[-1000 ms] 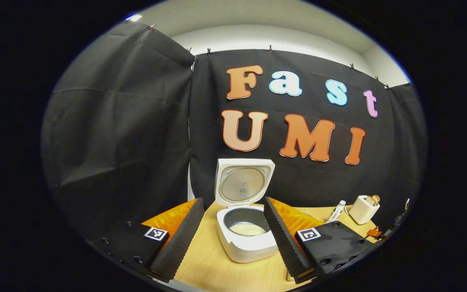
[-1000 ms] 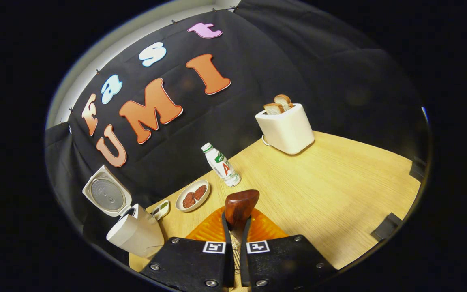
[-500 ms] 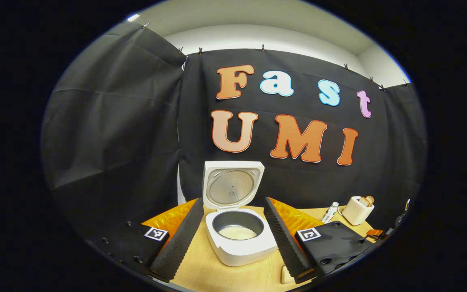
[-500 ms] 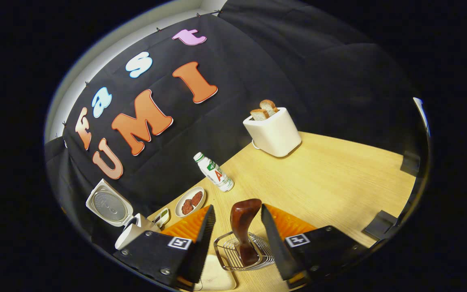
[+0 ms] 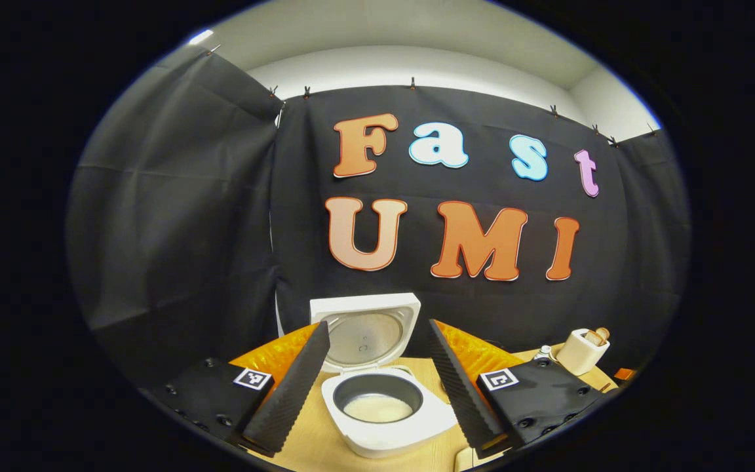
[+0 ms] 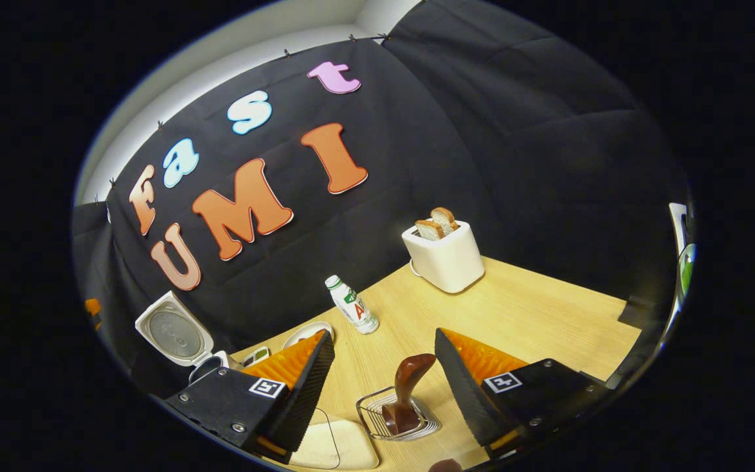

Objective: Close the left gripper, press the button to open the rice cooker; take a wooden spoon from the chopstick holder with the right hand, scoop a spoonful of rice and pour it into the rice cooker, then put the wooden spoon back into the chopstick holder.

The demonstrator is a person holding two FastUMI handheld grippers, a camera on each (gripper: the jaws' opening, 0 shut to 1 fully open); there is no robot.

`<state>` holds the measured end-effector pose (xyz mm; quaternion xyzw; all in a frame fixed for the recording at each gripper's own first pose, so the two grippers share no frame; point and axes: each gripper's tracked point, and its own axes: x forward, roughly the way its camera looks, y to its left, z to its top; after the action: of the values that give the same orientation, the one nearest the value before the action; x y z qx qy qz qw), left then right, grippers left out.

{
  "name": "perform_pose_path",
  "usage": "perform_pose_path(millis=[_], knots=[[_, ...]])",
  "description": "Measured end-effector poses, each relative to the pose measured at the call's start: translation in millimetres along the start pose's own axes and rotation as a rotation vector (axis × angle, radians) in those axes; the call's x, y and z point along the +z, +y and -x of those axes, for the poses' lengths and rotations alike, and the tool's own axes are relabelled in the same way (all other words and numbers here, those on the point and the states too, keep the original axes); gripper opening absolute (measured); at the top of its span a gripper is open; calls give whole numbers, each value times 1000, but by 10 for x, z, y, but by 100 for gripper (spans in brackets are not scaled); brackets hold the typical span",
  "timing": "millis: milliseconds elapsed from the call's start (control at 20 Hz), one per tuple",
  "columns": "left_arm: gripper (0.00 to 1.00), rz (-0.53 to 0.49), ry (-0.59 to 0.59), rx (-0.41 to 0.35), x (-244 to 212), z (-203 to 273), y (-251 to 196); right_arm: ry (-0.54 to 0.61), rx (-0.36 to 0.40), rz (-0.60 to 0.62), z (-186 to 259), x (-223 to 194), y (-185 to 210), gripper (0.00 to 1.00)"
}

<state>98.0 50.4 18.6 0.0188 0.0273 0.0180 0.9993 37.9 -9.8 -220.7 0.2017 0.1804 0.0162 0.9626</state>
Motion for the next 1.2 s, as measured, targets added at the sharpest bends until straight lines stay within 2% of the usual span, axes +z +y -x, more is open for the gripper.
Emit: perform_pose_path(millis=[350, 550, 750, 850, 900, 1000, 1100, 1200], knots=[[100, 18, 6, -8, 213, -918, -3, -29, -12, 24, 134, 159, 117, 94], [100, 4, 49, 14, 86, -1451, 48, -50, -28, 45, 143, 256, 145, 94], [100, 50, 99, 20, -68, -1952, 92, -56, -55, 58, 69, 313, 140, 94], [99, 11, 114, 60, -128, -2216, 225, -55, -71, 66, 28, 324, 127, 94], [100, 9, 139, 57, -205, -2330, 244, -50, -80, 67, 7, 320, 120, 94], [100, 56, 162, 50, -285, -2505, 227, -47, -97, 63, -32, 328, 112, 95], [100, -12, 167, 92, -330, -2660, 373, -52, -113, 67, -58, 365, 94, 94], [99, -41, 200, 84, -439, -2768, 363, -46, -119, 68, -94, 359, 112, 94]])
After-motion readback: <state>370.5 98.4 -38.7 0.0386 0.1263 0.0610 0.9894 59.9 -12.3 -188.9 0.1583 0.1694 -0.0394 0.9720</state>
